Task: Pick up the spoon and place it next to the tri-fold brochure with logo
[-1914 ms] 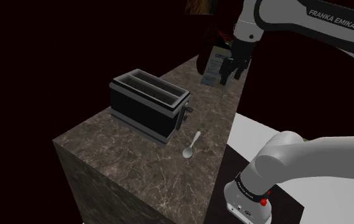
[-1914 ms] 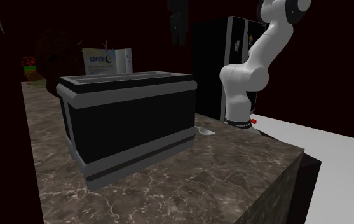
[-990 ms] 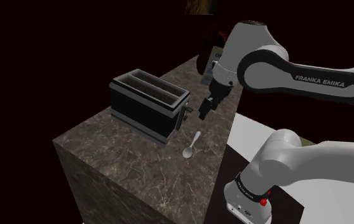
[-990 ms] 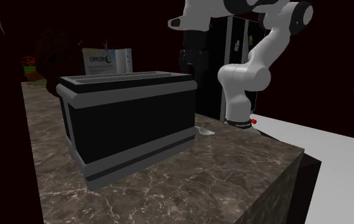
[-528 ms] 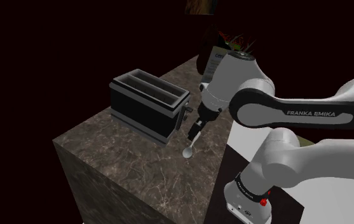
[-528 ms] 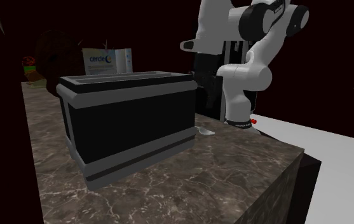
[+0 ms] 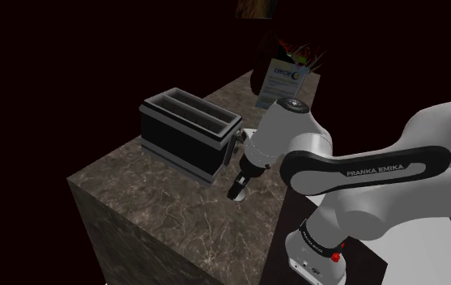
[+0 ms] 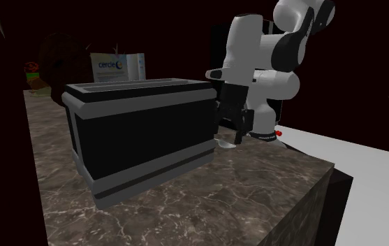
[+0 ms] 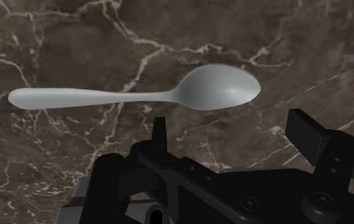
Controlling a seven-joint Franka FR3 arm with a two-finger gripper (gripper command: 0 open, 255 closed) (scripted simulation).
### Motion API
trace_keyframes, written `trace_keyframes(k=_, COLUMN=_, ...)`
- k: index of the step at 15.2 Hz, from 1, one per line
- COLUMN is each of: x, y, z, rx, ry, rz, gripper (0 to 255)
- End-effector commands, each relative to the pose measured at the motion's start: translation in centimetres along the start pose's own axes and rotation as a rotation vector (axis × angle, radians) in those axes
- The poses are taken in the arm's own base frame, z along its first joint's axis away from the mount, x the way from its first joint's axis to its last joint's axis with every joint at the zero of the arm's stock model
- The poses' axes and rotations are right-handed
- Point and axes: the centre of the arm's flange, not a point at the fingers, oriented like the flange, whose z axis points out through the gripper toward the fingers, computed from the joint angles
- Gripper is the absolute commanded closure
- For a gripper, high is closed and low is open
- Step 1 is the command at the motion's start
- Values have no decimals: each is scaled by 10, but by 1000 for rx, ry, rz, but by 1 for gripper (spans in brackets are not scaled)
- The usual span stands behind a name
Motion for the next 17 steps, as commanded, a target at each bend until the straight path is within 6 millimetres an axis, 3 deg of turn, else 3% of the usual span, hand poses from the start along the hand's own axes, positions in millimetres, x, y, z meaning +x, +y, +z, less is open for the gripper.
trace_keyframes(k=1, x=0, y=0, z=10, rx=0, ry=2, rz=-1, gripper=0)
trace_keyframes(k=4, x=0, y=0, z=24, rx=0, ry=2, rz=-1, gripper=0)
trace_keyframes(k=11, x=0, y=0, z=24, rx=0, ry=2, rz=-1, gripper=0)
trace_keyframes(k=12, x=0, y=0, z=24, rx=0, ry=2, rz=-1, gripper=255)
trace_keyframes(k=17, x=0, y=0, z=23, rx=0, ry=2, rz=-1, gripper=255)
